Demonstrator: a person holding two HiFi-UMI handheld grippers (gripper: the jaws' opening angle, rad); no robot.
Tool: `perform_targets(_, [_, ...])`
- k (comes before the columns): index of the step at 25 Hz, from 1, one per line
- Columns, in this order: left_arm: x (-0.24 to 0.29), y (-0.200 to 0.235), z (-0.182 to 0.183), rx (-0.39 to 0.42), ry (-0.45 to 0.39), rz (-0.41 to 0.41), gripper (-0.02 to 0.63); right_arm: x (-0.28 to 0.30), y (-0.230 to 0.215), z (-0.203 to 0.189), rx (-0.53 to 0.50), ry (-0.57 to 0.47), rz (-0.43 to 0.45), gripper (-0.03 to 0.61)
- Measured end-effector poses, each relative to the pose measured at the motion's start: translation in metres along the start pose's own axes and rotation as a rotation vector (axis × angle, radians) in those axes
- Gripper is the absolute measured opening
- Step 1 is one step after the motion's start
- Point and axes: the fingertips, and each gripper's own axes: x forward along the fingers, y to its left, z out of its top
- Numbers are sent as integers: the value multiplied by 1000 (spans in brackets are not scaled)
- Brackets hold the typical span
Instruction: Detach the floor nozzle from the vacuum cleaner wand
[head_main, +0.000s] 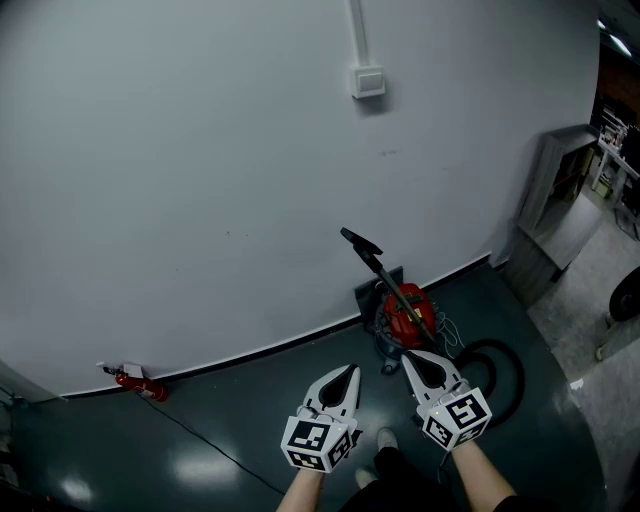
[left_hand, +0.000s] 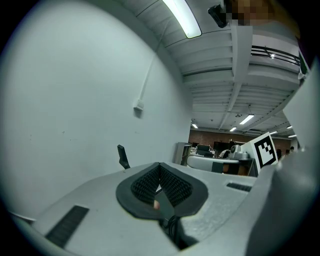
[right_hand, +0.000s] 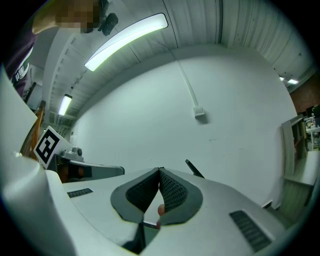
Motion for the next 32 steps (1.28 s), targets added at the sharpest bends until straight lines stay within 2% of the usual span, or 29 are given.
perform_targets(15, [98, 46, 12, -15, 30, 2, 5, 78, -76, -5, 24, 28, 17, 17])
perform_targets(24, [133, 61, 15, -46, 31, 37, 5, 100, -108, -8, 32, 42, 48, 17])
perform_targets(32, [156, 73, 11, -48, 54, 37, 5, 116, -126, -10, 31, 53, 51, 17])
